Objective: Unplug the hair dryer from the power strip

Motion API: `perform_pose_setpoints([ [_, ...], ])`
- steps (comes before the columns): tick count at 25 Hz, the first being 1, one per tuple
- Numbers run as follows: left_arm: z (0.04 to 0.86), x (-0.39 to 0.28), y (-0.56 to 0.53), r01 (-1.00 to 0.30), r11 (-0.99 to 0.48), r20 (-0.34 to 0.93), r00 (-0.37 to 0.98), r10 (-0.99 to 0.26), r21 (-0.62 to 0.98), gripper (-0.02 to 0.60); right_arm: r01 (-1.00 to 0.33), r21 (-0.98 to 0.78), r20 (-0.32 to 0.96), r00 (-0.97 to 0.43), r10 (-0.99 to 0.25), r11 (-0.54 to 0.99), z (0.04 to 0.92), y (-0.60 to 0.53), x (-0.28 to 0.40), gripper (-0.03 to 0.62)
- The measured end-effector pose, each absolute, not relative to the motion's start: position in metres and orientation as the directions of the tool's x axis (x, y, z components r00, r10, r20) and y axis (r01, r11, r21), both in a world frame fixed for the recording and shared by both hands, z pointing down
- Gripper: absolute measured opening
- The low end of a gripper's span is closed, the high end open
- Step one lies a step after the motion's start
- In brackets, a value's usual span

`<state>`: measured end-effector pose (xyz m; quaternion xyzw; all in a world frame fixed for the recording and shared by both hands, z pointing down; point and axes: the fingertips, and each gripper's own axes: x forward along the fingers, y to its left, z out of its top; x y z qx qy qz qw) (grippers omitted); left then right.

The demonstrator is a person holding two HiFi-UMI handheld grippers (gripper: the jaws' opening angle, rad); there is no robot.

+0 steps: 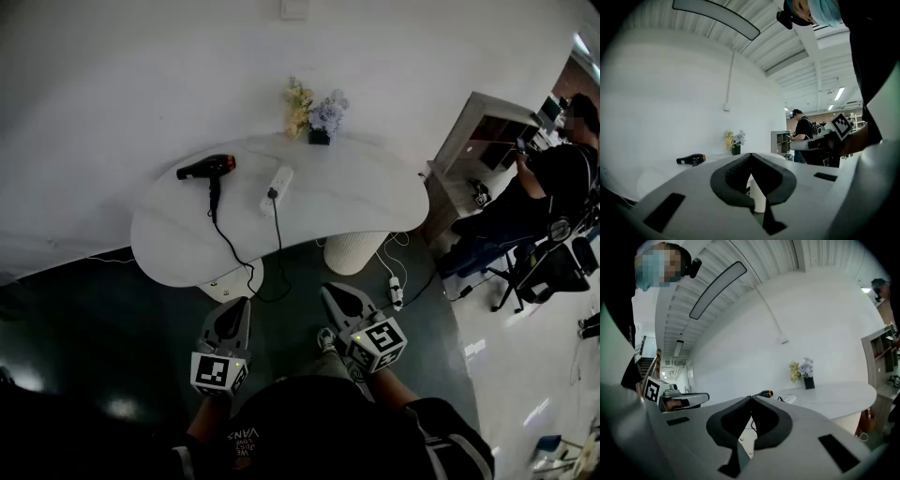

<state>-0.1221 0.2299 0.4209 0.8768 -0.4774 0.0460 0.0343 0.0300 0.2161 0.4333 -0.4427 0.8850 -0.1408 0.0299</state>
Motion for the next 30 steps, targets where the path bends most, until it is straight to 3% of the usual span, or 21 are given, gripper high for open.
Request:
perform_pose_setpoints([
  [7, 0.423, -0.116, 0.215, -0.838, -0.546, 0.108, 0.543, -0.833, -0.003, 0.018, -0.774, -0.333, 0.041, -0.582, -0.812, 0.538, 0.436, 0.199, 0.044, 0.046],
  [15, 0.44, -0.1, 0.182, -0.859, -0.512, 0.14, 0.51, -0.849, 0.018, 0.029, -0.789, -0.331, 0.091, -0.573, -0.814, 0.518, 0.453, 0.16, 0.06, 0.075],
  [17, 0.446, -0.098, 0.17, -0.867, -0.497, 0.153, 0.495, -0.855, 0.029, 0.058, -0.787, -0.325, 0.105, -0.581, -0.807, 0.524, 0.459, 0.148, 0.062, 0.126],
  [19, 0.452, -0.095, 0.159, -0.875, -0.482, 0.165, 0.482, -0.861, 0.041, 0.111, -0.778, -0.331, 0.109, -0.594, -0.797, 0.535, 0.462, 0.136, 0.064, 0.133],
  [30, 0.46, -0.068, 0.106, -0.922, -0.384, 0.197, 0.384, -0.902, 0.041, 0.155, -0.739, -0.328, 0.163, -0.657, -0.736, 0.588, 0.476, 0.072, 0.091, 0.173],
])
